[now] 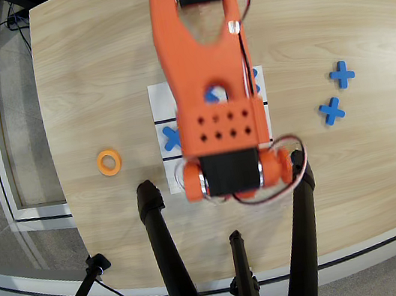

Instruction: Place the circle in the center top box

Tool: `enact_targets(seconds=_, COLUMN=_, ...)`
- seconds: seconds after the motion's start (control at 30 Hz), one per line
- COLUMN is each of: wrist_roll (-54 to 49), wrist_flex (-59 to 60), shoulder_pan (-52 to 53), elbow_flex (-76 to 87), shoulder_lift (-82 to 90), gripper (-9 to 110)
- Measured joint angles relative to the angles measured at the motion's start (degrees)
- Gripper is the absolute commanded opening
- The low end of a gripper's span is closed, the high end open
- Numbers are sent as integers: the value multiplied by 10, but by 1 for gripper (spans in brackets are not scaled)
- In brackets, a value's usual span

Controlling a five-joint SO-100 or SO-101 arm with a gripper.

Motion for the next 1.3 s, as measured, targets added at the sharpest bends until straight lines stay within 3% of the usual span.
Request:
enact_targets(seconds=0.37, wrist_roll=-114, wrist_flex=-89, shoulder_pan=0, elbow_flex=636, shoulder_lift=604, gripper=13)
enact_targets(seconds=0.63, wrist_roll=-152, wrist_flex=-90, shoulder_pan=-6, elbow_flex=937, shoulder_lift=959, gripper=13)
enact_targets(seconds=0.87, wrist_roll=-165, wrist_flex=-93, shoulder_pan=-5, elbow_flex=1114, shoulder_lift=1137, gripper=13)
enact_targets(seconds=0.93, wrist_roll=-165, wrist_flex=-105, shoulder_pan=-5, elbow_flex=1145, shoulder_lift=1149, gripper=12)
enact_targets(seconds=1.03, wrist_roll=-165, wrist_flex=-123, shoulder_pan=-11, elbow_flex=1172, shoulder_lift=1153, gripper=0)
enact_targets(seconds=1.3, wrist_roll=-165, wrist_flex=-137, shoulder_pan=1, elbow_flex=1189, shoulder_lift=1156, gripper=0)
